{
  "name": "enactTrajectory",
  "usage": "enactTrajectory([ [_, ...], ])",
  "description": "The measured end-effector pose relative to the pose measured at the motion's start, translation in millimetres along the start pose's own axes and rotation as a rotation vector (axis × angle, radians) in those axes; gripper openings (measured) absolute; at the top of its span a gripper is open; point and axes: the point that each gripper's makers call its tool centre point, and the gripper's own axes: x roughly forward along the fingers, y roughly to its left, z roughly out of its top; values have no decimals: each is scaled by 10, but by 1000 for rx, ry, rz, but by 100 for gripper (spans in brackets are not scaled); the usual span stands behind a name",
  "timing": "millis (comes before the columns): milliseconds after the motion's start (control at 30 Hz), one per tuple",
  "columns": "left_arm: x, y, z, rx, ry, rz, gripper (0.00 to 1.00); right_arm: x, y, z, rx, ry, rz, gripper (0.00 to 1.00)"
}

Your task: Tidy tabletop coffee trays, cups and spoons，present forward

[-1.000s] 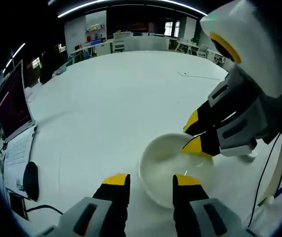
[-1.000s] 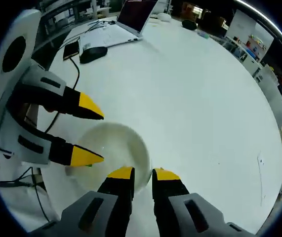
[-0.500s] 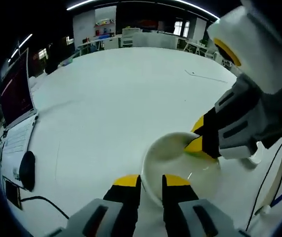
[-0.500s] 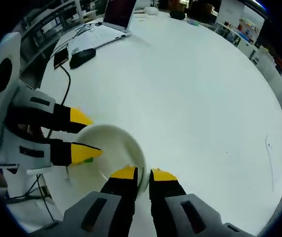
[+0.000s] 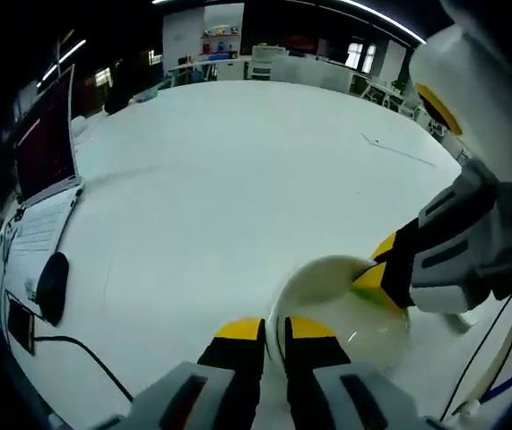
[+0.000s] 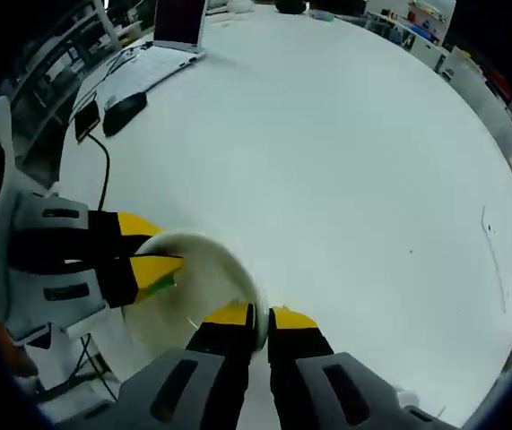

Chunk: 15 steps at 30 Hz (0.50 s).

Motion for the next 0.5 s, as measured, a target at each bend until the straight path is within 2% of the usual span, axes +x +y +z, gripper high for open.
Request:
enactTrajectory([
  [333,19,-66,-15,-17,49,-13,9,-20,-18,-90,21,37,9,7],
  [500,6,-101,-7,-29,59,-27,8,-76,-56,-75,11,36,-5,6],
])
